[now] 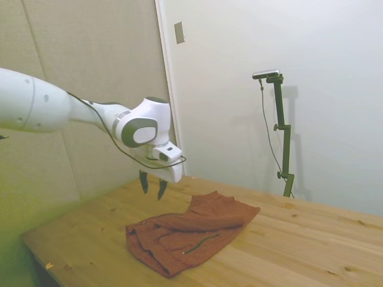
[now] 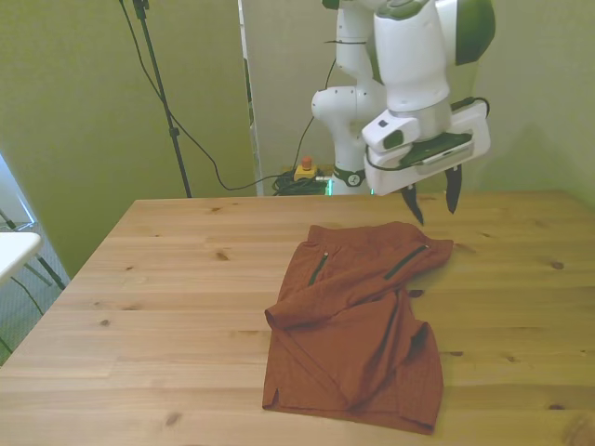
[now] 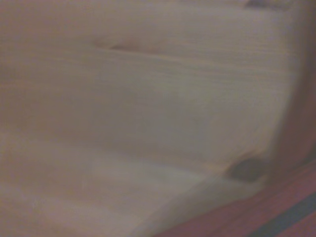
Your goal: Unfold the shorts
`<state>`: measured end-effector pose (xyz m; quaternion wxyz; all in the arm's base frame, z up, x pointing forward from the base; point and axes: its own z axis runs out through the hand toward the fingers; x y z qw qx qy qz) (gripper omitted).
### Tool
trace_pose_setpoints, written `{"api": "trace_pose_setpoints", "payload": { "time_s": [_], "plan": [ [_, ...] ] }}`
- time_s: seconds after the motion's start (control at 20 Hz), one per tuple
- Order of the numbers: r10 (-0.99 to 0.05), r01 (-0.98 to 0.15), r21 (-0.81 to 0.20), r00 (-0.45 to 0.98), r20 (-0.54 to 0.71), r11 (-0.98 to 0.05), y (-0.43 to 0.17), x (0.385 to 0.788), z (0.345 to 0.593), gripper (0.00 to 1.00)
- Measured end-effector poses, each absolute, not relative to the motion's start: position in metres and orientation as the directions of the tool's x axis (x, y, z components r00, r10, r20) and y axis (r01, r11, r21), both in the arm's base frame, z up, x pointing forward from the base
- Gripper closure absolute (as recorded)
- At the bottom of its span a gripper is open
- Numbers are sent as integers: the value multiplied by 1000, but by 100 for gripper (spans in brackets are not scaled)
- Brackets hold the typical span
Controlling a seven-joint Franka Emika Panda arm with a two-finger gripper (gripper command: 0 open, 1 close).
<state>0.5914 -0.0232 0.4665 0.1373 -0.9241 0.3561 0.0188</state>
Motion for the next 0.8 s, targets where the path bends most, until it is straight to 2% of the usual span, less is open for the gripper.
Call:
{"api": "trace_pose_setpoints", "payload": {
  "time_s": [0.2, 0.4, 0.8],
  "plan": [
    [-796, -793, -237, 595, -108, -561, -91, 621, 462, 0],
    [-902, -889, -214, 426, -67, -404, -140, 624, 450, 0],
    [-999, -989, -137, 54, 8, -55, -216, 618, 411, 0]
  ]
}}
